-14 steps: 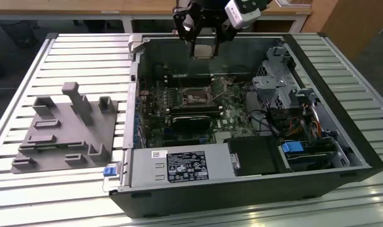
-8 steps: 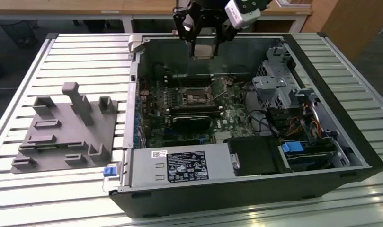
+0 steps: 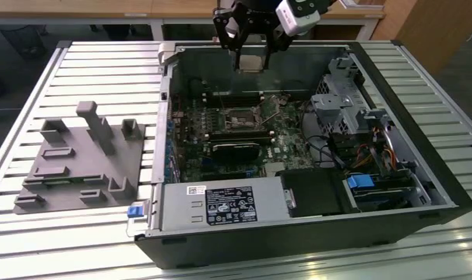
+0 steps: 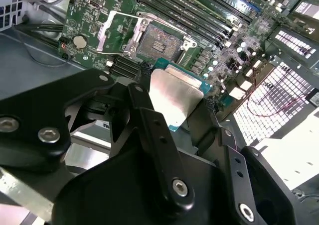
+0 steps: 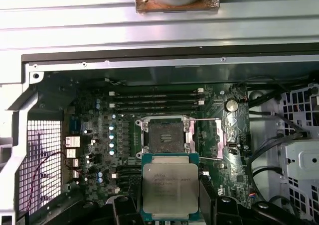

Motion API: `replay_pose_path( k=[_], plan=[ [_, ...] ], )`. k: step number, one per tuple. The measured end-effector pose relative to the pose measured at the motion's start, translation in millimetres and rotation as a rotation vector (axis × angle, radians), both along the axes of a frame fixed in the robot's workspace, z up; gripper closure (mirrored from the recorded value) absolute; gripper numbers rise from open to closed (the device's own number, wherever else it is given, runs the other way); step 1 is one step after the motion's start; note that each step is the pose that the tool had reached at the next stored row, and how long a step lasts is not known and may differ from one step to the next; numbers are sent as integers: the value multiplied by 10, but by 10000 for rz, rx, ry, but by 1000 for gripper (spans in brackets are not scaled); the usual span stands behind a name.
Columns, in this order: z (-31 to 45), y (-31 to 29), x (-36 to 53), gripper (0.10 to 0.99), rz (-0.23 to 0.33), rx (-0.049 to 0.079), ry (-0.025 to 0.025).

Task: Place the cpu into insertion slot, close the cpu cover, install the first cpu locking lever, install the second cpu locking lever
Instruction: 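Place the cpu into insertion slot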

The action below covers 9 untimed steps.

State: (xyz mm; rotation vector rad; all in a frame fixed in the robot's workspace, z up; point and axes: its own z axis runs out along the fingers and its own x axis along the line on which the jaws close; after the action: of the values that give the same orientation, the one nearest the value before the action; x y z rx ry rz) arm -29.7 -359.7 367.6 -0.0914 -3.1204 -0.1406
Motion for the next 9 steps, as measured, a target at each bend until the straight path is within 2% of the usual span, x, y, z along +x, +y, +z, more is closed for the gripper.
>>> replay_pose_path(
  k=[9],
  plan=[
    [0, 0, 0, 545, -340, -1, 0]
  ],
)
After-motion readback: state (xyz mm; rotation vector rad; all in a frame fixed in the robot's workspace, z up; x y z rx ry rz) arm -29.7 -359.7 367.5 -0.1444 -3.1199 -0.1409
